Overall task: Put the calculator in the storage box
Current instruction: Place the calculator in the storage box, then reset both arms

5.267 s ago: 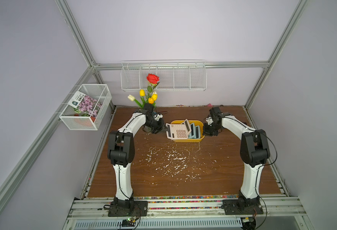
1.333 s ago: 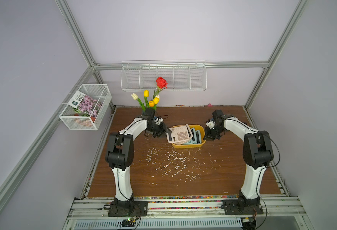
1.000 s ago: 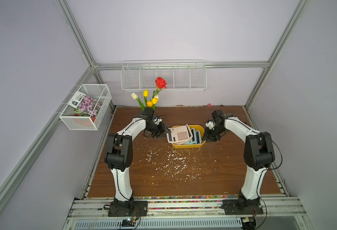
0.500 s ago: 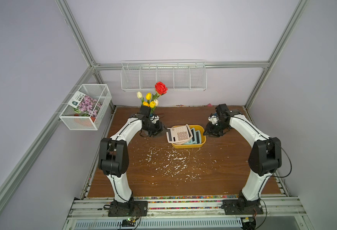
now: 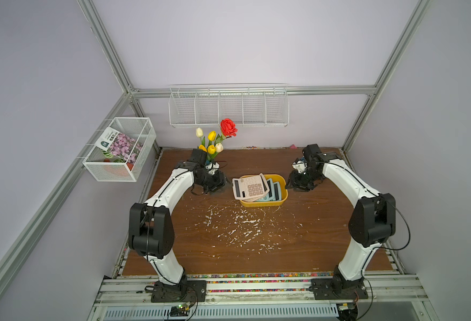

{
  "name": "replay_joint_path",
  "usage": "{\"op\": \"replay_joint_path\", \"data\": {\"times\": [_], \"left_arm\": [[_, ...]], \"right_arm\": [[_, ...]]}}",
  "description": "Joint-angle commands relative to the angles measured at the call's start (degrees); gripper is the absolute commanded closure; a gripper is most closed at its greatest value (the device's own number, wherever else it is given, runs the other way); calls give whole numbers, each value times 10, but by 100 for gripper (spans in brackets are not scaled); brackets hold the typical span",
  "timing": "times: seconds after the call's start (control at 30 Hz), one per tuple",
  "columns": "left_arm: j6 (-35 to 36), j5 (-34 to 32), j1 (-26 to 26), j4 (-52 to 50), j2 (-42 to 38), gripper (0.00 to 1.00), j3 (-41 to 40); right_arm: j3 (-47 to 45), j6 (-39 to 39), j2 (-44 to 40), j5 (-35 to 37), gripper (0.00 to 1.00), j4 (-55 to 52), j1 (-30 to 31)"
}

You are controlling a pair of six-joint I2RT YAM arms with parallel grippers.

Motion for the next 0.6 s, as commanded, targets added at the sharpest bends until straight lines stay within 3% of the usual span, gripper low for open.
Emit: {"op": "replay_joint_path", "data": {"times": [0.0,0.13,0.23,0.33,0.47,0.57], "left_arm": [[10,-11,3,-22,-35,44,-25],[10,-17,2,-50,-84,44,-54],[13,-61,4,-89,-136,44,-64],[1,-157,7,-117,-191,45,-59],[-18,-321,8,-77,-284,47,-57],[-30,-453,8,17,-376,47,-88]], "right_arm": [[16,-10,-23,5,50,-28,-3],[26,-21,-30,7,48,-54,-6],[22,-27,-51,25,46,-55,-16],[-28,-16,-102,91,42,7,-32],[-173,22,-216,194,35,187,-48],[-295,-40,-292,216,20,353,-48]]}}
